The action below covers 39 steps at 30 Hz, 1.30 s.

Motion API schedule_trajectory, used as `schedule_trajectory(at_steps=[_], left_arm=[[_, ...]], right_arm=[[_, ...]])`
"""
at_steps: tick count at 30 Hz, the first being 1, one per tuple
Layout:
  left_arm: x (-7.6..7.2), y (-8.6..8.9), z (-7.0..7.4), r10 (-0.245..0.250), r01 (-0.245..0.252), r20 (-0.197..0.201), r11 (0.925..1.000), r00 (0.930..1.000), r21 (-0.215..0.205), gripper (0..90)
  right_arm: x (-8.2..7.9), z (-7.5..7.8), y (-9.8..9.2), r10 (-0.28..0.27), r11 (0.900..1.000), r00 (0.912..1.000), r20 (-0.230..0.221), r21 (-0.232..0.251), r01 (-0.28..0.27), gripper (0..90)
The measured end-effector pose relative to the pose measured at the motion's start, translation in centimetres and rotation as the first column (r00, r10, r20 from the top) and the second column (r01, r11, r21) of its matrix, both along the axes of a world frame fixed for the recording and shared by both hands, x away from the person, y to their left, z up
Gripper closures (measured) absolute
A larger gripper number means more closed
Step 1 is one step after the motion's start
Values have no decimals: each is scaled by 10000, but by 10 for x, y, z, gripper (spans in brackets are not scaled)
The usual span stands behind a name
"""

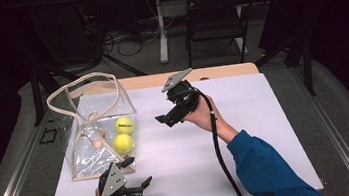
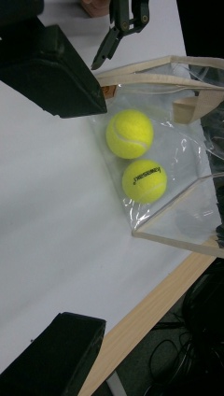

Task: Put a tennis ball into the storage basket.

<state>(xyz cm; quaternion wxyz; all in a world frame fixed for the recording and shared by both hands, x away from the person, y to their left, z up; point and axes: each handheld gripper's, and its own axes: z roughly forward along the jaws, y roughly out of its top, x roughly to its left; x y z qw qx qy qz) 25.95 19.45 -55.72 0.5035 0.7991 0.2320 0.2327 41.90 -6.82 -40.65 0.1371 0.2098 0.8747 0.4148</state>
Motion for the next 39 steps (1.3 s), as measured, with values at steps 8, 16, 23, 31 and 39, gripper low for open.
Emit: schedule_trajectory(at_steps=[8,16,23,31,39], left_arm=[[0,0,0,14,-14,8,10000,10000,14,159],[0,0,0,16,-16,8,10000,10000,20,159],[0,0,0,24,-24,5,10000,10000,37,159],[0,-1,0,20,-20,17,10000,10000,66,159],[0,-1,0,24,-24,-3,10000,10000,48,159]], right_arm=[[-8,-9,-18,-199,9998,9998,-10,-24,199,0],[-15,-22,-38,-570,9984,9984,-24,6,570,0],[-22,-35,-55,-810,9967,9967,-102,-27,809,0],[-34,-45,-71,-967,9953,9953,-28,42,967,0],[-43,-58,-84,-1150,9933,9933,-78,52,1151,0]])
